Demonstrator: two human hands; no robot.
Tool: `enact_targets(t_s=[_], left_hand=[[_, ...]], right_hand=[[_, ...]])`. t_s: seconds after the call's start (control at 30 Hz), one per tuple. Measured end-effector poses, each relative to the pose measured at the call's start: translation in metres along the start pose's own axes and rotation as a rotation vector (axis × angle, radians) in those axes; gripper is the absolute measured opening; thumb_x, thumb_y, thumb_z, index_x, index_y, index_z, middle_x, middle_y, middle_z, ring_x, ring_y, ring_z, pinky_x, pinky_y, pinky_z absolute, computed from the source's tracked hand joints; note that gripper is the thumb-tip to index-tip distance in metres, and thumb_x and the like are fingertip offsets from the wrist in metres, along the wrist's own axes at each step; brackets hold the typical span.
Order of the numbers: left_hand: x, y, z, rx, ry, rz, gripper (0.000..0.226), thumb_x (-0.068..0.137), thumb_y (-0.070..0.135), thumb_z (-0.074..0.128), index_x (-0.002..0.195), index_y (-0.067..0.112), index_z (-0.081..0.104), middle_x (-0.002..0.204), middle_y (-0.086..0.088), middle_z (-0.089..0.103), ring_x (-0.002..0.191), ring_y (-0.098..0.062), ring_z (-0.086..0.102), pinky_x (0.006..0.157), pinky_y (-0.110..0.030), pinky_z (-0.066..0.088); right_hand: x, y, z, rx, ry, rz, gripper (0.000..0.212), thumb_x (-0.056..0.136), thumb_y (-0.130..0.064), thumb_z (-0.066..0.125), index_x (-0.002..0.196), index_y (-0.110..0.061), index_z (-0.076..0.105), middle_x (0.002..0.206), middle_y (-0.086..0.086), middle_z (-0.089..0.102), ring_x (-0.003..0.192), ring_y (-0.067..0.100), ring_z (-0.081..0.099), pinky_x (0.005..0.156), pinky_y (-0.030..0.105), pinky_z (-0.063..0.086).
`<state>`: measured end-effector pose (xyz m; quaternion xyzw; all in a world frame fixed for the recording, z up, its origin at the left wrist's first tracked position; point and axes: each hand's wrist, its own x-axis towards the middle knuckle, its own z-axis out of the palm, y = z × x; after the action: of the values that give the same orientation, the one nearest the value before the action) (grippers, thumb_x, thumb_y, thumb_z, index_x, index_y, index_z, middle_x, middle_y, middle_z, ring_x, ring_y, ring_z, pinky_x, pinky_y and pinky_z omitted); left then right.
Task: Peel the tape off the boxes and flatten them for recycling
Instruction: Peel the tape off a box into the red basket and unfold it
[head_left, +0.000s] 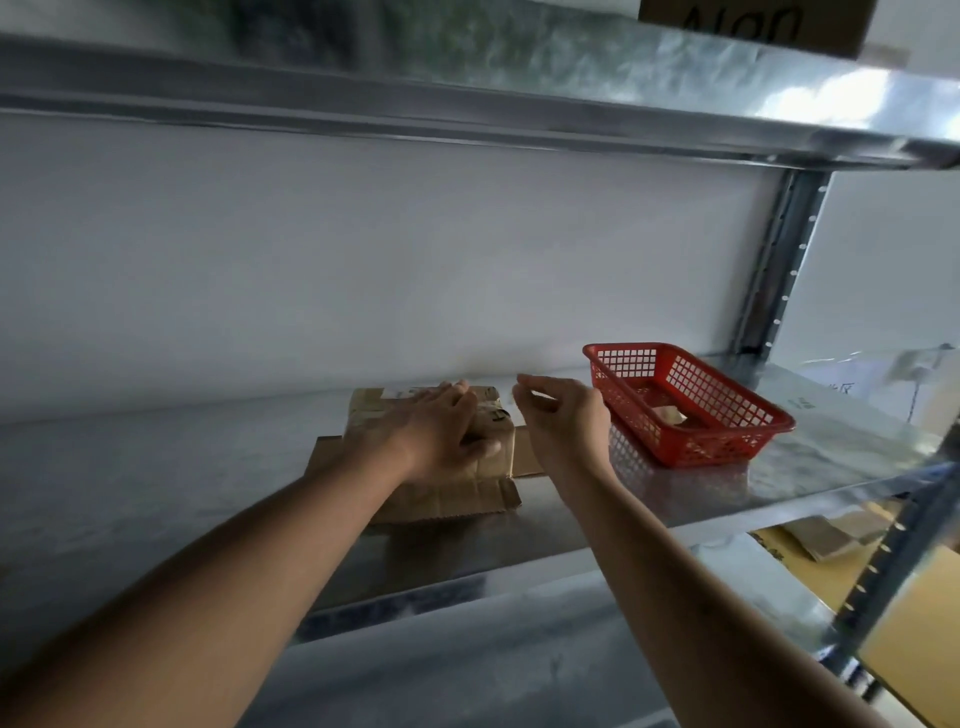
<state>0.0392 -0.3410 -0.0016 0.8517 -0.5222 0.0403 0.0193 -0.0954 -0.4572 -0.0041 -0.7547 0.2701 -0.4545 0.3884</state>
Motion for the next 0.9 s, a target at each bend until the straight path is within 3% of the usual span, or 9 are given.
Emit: enact_targets(t_s=[0.07,0.23,0.37,0.5,0.57,0.67,0.77,0.83,0.9], left_hand=[[0.009,0.015,0.000,-0.011,0.002,-0.013,0.087,0.098,0.072,0.037,0.163,0.017,0.018,0.173,-0.003,0.008,0.159,-0.025,0.011,0.123,-0.049,0.021],[0.029,0.050,-0.002,-0.025,-0.026,-0.038,0.084,0.100,0.069,0.039,0.162,0.016,0.019,0.173,-0.004,0.009,0.158,-0.027,0.011,0.123,-0.051,0.022],[0.043,0.082,-0.003,-0.028,-0.018,-0.049,0.086,0.100,0.068,0.039,0.163,0.014,0.017,0.173,-0.004,0.010,0.158,-0.027,0.013,0.122,-0.049,0.023],[0.055,0.106,-0.003,-0.031,-0.025,-0.070,0.086,0.099,0.070,0.039,0.163,0.016,0.016,0.173,-0.003,0.011,0.158,-0.026,0.013,0.123,-0.048,0.022],[0.061,0.115,-0.004,-0.029,-0.023,-0.085,0.087,0.099,0.070,0.039,0.163,0.017,0.015,0.172,-0.002,0.012,0.158,-0.026,0.014,0.123,-0.047,0.021],[0.068,0.128,-0.004,-0.033,-0.026,-0.116,0.088,0.098,0.072,0.041,0.163,0.020,0.017,0.171,0.000,0.017,0.156,-0.026,0.020,0.122,-0.047,0.024],[0.072,0.137,-0.006,-0.037,-0.013,-0.129,0.082,0.096,0.072,0.045,0.159,0.022,0.028,0.162,0.000,0.037,0.144,-0.025,0.040,0.114,-0.044,0.036],[0.074,0.141,-0.009,-0.039,-0.006,-0.136,0.078,0.096,0.071,0.048,0.155,0.022,0.035,0.154,0.001,0.045,0.135,-0.023,0.049,0.107,-0.041,0.043],[0.075,0.143,-0.012,-0.042,-0.012,-0.143,0.072,0.096,0.067,0.052,0.151,0.021,0.041,0.148,0.000,0.050,0.127,-0.022,0.053,0.101,-0.038,0.047]], right_hand=[[0.011,0.004,-0.010,-0.029,-0.020,-0.039,0.019,0.089,-0.020,0.079,0.108,-0.020,0.081,0.105,-0.004,0.079,0.093,0.005,0.073,0.088,0.029,0.058],[0.036,0.018,-0.043,-0.011,-0.029,-0.095,0.023,0.083,-0.019,0.086,0.105,-0.022,0.082,0.086,-0.006,0.080,0.075,-0.010,0.068,0.083,0.013,0.054],[0.056,0.031,-0.077,0.094,-0.089,-0.065,0.017,0.078,-0.025,0.090,0.092,-0.020,0.081,0.070,-0.009,0.076,0.063,0.006,0.073,0.073,0.038,0.063],[0.077,0.046,-0.103,0.055,-0.060,-0.100,0.005,0.084,-0.026,0.084,0.086,-0.022,0.083,0.071,-0.011,0.076,0.066,0.005,0.072,0.071,0.032,0.060],[0.090,0.055,-0.114,-0.057,-0.052,-0.102,0.006,0.089,-0.014,0.077,0.087,-0.013,0.082,0.074,0.003,0.077,0.069,0.019,0.072,0.065,0.029,0.055],[0.105,0.069,-0.127,-0.207,-0.055,-0.066,0.016,0.088,0.006,0.061,0.084,-0.001,0.075,0.081,0.021,0.072,0.066,0.032,0.067,0.055,0.040,0.053],[0.113,0.080,-0.138,-0.265,-0.035,-0.048,0.020,0.091,0.004,0.061,0.094,-0.007,0.078,0.091,0.010,0.077,0.077,0.027,0.070,0.066,0.046,0.058],[0.116,0.087,-0.143,-0.305,-0.036,-0.066,0.024,0.092,0.002,0.062,0.098,-0.015,0.079,0.094,0.001,0.078,0.066,0.010,0.063,0.056,0.029,0.053],[0.120,0.092,-0.144,-0.338,-0.096,-0.048,0.029,0.090,0.007,0.061,0.093,-0.017,0.078,0.092,0.001,0.076,0.069,0.005,0.061,0.056,0.025,0.051]])
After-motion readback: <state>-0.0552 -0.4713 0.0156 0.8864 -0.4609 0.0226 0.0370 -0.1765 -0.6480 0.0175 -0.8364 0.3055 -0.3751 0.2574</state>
